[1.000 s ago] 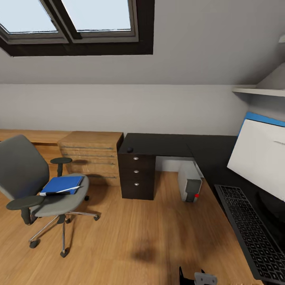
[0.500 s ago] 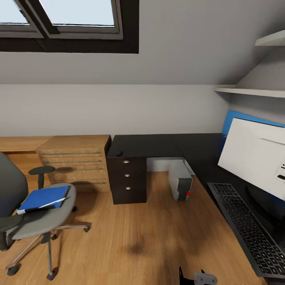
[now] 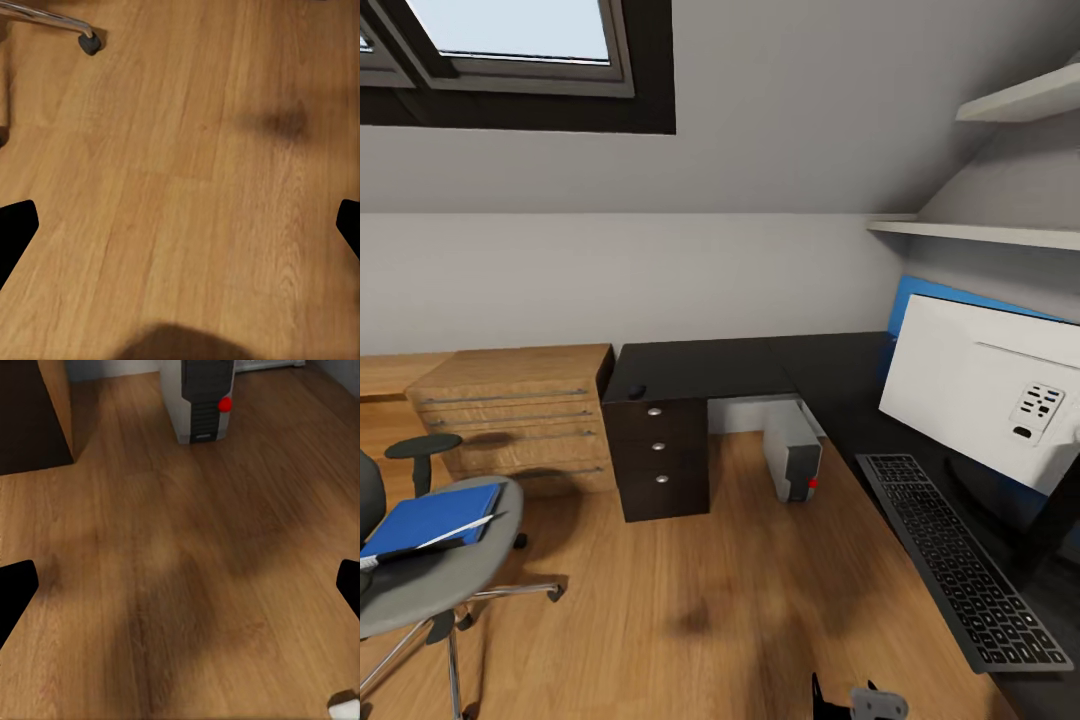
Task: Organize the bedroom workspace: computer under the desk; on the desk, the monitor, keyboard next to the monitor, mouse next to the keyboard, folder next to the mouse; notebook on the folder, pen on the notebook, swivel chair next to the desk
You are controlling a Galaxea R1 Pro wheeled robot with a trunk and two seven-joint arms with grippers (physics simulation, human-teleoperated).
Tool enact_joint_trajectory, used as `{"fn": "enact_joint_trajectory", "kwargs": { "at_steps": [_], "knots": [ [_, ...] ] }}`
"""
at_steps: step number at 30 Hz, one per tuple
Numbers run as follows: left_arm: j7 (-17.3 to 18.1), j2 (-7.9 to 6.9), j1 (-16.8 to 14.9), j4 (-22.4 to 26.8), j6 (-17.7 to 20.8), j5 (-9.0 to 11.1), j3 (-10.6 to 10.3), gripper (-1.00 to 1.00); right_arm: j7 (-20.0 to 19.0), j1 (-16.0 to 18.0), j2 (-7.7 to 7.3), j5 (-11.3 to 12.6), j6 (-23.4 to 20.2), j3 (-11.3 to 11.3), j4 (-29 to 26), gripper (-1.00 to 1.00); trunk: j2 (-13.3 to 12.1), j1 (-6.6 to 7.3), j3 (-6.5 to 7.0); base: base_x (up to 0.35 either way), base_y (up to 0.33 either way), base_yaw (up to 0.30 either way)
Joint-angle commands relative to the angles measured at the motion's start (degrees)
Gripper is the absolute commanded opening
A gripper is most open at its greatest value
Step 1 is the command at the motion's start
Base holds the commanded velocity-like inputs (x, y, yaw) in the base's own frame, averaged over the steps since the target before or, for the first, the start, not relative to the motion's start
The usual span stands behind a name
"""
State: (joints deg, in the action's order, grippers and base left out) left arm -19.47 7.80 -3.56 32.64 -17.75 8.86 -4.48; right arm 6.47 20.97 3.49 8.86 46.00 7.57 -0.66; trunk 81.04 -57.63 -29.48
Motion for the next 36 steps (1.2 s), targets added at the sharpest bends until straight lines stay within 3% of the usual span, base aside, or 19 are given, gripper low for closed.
{"fn": "enact_joint_trajectory", "kwargs": {
  "at_steps": [1,7,10,12,15,16,17,18,19,20,21,22,25,26,27,30,32,36],
  "knots": [
    [-0.4,-0.06,0.0,0.0,-0.3,0.6,-0.4,1.00,0.2,0.0,0.02,0.5,0.1,0.5,0.0,1.00,0.0,0.00,-0.06,0.000,0.000,0.000],
    [-0.1,-0.10,0.0,1.3,-0.4,0.5,-0.6,1.00,0.5,0.1,0.34,0.5,0.1,0.5,-2.6,1.00,0.0,0.00,-0.06,0.000,0.000,0.000],
    [0.0,0.05,0.0,7.8,-0.2,0.5,-0.7,1.00,1.0,0.1,0.63,0.5,-3.1,0.5,-13.1,1.00,0.0,0.00,-0.06,0.000,0.000,0.000],
    [0.0,0.15,0.0,12.8,2.5,0.6,-0.7,1.00,2.4,0.2,0.81,0.5,-8.9,0.4,-20.5,1.00,0.0,0.00,-0.06,0.000,0.000,0.000],
    [-0.1,0.47,0.0,23.1,16.7,0.6,-0.7,1.00,6.9,0.2,0.69,0.5,-22.8,0.3,-35.1,1.00,0.0,0.00,-0.06,0.000,0.000,0.000],
    [-0.2,0.52,0.0,25.0,19.6,0.7,-0.7,1.00,7.7,0.2,0.65,0.5,-25.5,0.3,-37.8,1.00,0.0,0.00,-0.06,0.000,0.000,0.000],
    [-0.2,0.84,-0.2,30.2,27.3,0.8,-0.7,1.00,9.8,0.2,0.46,0.5,-33.3,0.3,-45.6,1.00,0.0,0.00,-0.06,0.000,0.000,0.000],
    [-0.3,1.27,-0.8,33.1,30.8,0.8,-0.7,1.00,10.8,0.3,0.37,0.5,-38.6,0.2,-50.6,1.00,0.0,0.00,-0.06,0.000,0.000,0.000],
    [-0.3,1.51,-1.4,34.4,32.1,0.8,-0.7,1.00,11.1,0.4,0.32,0.5,-41.4,0.2,-52.9,1.00,0.0,0.00,-0.06,0.000,0.000,0.000],
    [-0.3,1.94,-2.8,36.1,34.0,0.8,-0.7,1.00,11.6,0.6,0.16,0.7,-47.7,-0.1,-57.0,1.00,0.0,0.00,-0.06,0.000,0.000,0.000],
    [-0.4,2.20,-5.7,37.7,35.7,0.9,-0.7,1.00,12.0,1.6,-0.49,1.1,-57.8,-1.5,-61.7,1.00,0.0,0.00,-0.06,0.000,0.000,0.000],
    [-0.4,2.20,-6.8,38.0,36.1,0.9,-0.7,1.00,12.1,2.3,-0.73,1.3,-61.1,-2.3,-62.8,1.00,0.0,0.00,-0.06,0.000,0.000,0.000],
    [-0.3,2.20,-12.8,38.6,38.7,2.1,-1.2,1.00,14.7,9.4,-1.34,2.5,-80.0,-8.4,-64.9,1.00,0.0,0.00,-0.06,0.000,0.000,0.000],
    [-0.3,2.20,-13.8,38.6,39.8,2.6,-1.8,1.00,15.1,10.2,-1.40,2.8,-82.3,-9.1,-64.9,1.00,0.0,0.00,-0.06,0.000,0.000,0.000],
    [-0.3,2.20,-14.7,38.4,40.8,3.0,-3.6,1.00,15.9,11.8,-1.54,3.8,-88.7,-10.9,-64.9,1.00,0.0,0.00,-0.06,0.000,0.000,0.000],
    [-0.2,2.20,-15.4,37.2,41.5,4.3,-6.2,1.00,16.1,12.9,-1.67,5.6,-93.4,-12.4,-64.5,1.00,0.0,0.00,-0.06,0.000,0.000,0.000],
    [-0.2,2.20,-15.7,32.8,41.4,5.4,-7.3,1.00,16.2,13.3,-1.74,6.1,-88.3,-12.9,-61.3,1.00,0.0,0.00,-0.06,0.000,0.000,0.000],
    [-0.4,2.20,-15.8,33.5,41.3,5.8,-7.4,1.00,16.5,13.4,-1.81,6.4,-83.9,-13.1,-61.8,1.00,0.0,0.00,-0.06,0.000,0.000,0.000]
  ]
}}
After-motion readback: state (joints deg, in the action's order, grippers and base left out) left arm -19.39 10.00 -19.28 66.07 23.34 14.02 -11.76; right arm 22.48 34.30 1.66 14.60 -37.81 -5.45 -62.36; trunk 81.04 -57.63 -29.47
